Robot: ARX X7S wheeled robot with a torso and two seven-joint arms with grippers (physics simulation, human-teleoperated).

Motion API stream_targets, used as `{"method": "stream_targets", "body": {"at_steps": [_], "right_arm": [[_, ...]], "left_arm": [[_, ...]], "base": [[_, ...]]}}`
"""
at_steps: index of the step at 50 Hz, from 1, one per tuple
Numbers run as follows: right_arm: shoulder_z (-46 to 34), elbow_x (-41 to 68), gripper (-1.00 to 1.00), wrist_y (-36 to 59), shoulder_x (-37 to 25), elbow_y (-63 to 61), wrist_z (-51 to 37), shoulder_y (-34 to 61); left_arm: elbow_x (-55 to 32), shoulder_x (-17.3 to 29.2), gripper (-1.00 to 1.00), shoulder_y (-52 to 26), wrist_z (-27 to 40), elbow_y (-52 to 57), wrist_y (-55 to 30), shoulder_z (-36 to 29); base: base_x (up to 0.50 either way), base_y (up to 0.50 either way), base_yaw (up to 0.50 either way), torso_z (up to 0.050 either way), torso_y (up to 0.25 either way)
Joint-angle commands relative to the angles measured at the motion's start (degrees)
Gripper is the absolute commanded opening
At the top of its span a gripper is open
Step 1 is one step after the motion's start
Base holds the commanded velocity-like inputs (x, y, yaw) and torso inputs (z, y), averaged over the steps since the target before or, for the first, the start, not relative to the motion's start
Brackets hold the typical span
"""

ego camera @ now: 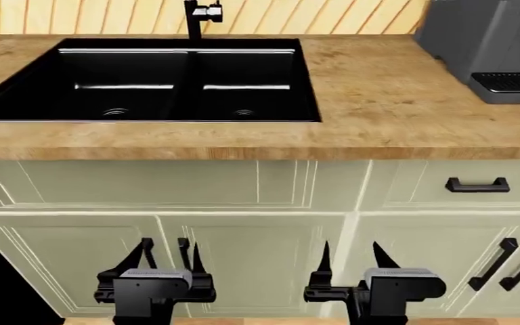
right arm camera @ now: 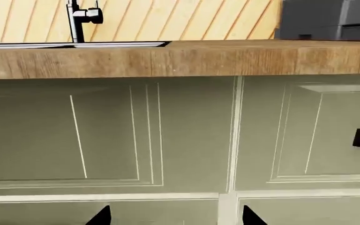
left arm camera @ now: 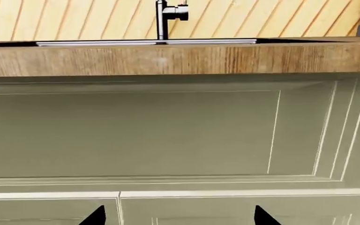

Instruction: Move the drinks to the dining counter.

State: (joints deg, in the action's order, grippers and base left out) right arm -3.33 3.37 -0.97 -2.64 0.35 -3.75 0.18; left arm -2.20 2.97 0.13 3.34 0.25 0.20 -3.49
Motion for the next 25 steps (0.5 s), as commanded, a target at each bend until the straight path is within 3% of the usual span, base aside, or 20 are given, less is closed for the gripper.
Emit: {"method": "stream_targets", "body": {"at_steps": [1,8,25], "right_arm": [[-1.3,1.3,1.0,0.0,-1.2,0.0,-1.3,-0.1],[-1.8,2.9,1.0,0.0,-1.7,-0.1,-1.2,-0.1],[-2.1,6.8,1.0,0.9,-2.5,0.0,-1.3,0.1]], "left_arm": [[-0.8,1.0,1.0,0.1,1.4,0.1,0.0,-1.4],[-1.1,1.5,1.0,0.0,2.0,0.1,0.1,-2.0],[-1.9,2.7,1.0,0.1,3.4,0.1,0.4,-3.4]], "base": [[-0.46,-0.39,0.0,0.0,0.0],[-0.4,-0.44,0.0,0.0,0.0],[-0.14,-0.5,0.0,0.0,0.0]]}}
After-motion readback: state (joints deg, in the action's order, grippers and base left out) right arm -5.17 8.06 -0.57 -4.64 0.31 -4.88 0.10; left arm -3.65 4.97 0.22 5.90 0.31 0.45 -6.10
